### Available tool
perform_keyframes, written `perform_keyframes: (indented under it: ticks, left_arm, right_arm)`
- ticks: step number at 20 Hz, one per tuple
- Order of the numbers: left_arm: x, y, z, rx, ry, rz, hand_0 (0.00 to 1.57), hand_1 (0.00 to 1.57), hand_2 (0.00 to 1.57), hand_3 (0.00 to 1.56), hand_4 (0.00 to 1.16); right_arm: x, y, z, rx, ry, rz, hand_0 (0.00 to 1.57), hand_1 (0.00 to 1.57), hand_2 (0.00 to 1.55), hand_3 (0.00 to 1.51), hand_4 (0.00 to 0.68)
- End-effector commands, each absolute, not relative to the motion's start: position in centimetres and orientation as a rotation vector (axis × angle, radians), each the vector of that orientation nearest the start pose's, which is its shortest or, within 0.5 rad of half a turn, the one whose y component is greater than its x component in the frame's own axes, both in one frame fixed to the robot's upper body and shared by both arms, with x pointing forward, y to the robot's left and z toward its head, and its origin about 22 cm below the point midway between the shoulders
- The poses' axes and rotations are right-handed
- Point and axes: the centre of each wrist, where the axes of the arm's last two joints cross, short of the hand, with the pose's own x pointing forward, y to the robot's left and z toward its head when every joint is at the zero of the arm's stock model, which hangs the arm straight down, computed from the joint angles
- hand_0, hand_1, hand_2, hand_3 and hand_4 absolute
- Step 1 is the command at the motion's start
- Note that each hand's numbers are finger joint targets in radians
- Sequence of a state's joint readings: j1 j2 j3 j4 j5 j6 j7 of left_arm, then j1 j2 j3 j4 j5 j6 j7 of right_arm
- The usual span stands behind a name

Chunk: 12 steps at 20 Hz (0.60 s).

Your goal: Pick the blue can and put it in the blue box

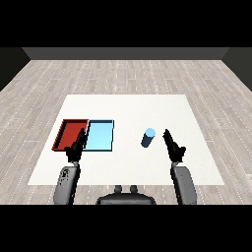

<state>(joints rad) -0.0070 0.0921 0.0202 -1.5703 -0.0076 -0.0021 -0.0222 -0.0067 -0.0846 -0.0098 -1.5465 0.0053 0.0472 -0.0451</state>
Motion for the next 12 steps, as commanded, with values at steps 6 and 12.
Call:
perform_keyframes:
  ticks: [6,12]
  left_arm:
    - [23.2,25.2,-0.1,0.067,-1.542,-0.012,0.00,0.00,0.00,0.00,0.00]
    - [22.1,23.4,-1.8,0.038,-1.913,0.029,0.00,0.00,0.00,0.00,0.00]
  right_arm:
    - [28.6,-24.5,-2.2,-0.080,-1.461,0.068,0.00,0.00,0.00,0.00,0.000]
    - [28.4,-22.6,-0.1,0.159,-1.814,0.080,0.00,0.00,0.00,0.00,0.000]
